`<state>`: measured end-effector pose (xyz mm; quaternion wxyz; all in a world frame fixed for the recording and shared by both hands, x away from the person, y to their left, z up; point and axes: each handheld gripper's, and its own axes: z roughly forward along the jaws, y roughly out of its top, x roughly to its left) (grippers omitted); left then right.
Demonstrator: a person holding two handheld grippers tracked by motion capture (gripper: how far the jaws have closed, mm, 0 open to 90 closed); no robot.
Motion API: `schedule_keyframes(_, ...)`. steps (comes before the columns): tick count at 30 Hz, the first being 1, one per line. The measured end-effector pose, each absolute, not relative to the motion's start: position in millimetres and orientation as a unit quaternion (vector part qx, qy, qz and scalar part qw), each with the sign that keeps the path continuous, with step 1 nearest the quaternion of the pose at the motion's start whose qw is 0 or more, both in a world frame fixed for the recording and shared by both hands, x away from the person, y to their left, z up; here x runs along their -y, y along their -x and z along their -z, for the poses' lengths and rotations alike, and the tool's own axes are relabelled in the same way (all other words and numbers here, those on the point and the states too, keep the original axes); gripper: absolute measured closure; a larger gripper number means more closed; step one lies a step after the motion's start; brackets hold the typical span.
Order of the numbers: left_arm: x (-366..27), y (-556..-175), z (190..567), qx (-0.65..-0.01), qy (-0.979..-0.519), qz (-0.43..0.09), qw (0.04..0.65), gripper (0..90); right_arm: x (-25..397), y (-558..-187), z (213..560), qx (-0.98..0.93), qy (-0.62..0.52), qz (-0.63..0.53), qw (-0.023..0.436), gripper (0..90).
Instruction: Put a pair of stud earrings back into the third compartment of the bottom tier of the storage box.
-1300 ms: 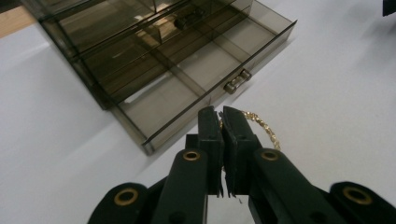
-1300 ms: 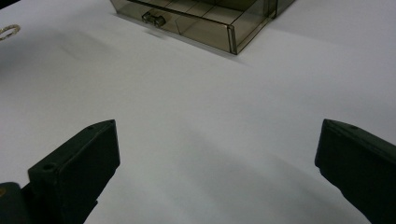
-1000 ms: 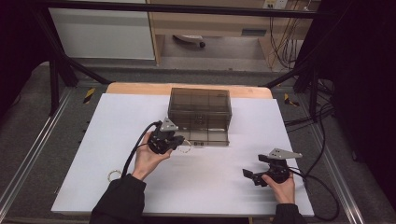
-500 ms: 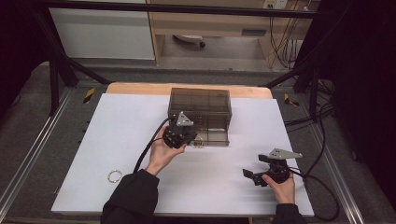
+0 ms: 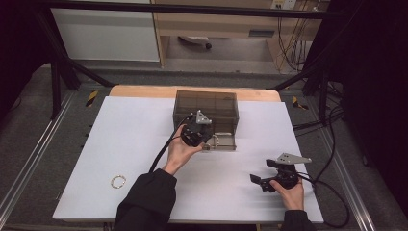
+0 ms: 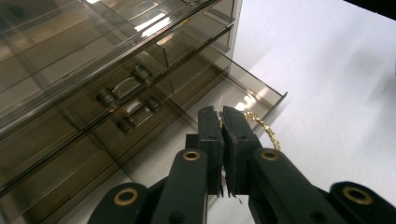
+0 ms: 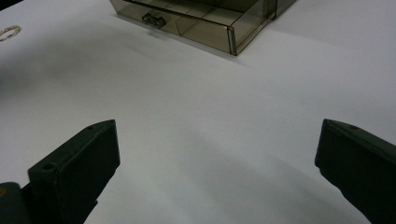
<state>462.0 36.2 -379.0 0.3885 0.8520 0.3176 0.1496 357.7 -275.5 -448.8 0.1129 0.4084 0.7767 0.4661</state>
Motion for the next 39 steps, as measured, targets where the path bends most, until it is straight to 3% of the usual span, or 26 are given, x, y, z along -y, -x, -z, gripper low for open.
schedule_keyframes(36, 14, -499, 426, -0.329, -0.863, -0.149, 0.353, 85.7, 276, -358, 449, -0.777, -0.406, -0.468, 0.112, 0.6)
schedule_keyframes(39, 13, -496, 422, -0.322, -0.865, -0.146, 0.357, 81.6, 276, -358, 449, -0.776, -0.406, -0.469, 0.112, 0.6)
